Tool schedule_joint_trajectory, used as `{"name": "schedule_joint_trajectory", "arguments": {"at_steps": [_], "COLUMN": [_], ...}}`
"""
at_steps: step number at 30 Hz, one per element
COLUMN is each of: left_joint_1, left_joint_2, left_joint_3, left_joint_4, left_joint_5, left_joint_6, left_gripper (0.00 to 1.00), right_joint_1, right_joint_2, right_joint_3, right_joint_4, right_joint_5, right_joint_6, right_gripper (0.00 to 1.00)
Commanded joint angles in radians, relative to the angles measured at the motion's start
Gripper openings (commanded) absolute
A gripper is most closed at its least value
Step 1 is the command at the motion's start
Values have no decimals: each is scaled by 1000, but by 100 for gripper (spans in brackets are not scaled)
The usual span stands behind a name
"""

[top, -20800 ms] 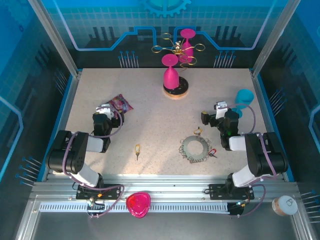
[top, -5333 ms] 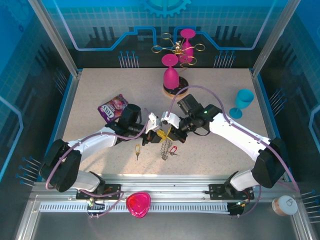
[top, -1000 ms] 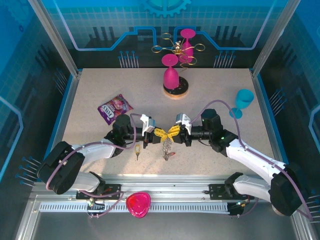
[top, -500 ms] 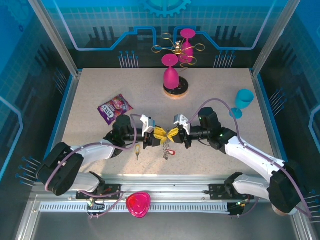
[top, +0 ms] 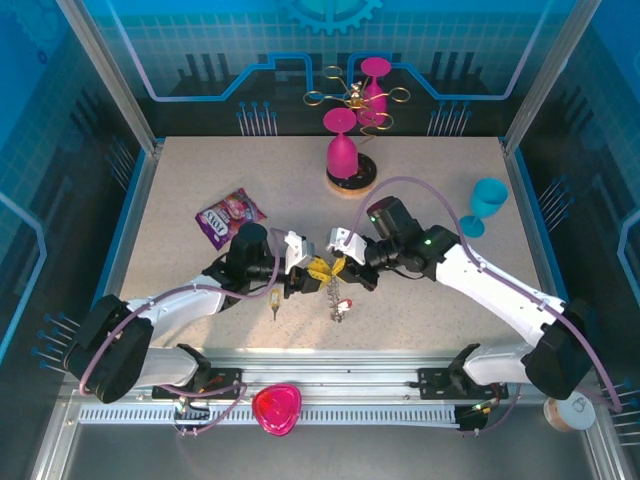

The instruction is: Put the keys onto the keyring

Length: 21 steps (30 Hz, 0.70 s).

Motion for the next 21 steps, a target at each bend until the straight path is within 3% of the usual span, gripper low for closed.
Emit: {"name": "schedule_joint_trajectory", "arguments": {"at_steps": [1, 7, 12, 13, 15, 16, 21], "left_joint_1": [-8, -8, -8, -7, -9, -8, -8], "left_joint_2": [-20, -28, -35, -34, -34, -35, -30], "left_joint_3": [37, 44, 44, 42, 32, 23, -36], "left_joint_4": [-32, -44, -43, -34, -5, 22, 224], "left_joint_5": [26, 41, 50, 54, 63, 68, 83], "left_joint_6": [37, 40, 42, 39, 33, 26, -49], "left_gripper": [21, 18, 0, 0, 0, 0, 0], "right_joint_1": [41, 76, 79, 69, 30, 4, -91], "right_joint_2": [44, 122, 115, 93, 30, -14, -206], "right_joint_3": [92, 183, 193, 178, 121, 76, -201], "right_joint_4": [-145, -241, -229, -194, -95, -25, 383], "right_joint_5": [57, 129, 92, 72, 2, -36, -144], "right_joint_6": [-69, -101, -96, -76, -23, 9, 152], "right_gripper": [0, 0, 0, 0, 23, 29, 28]}}
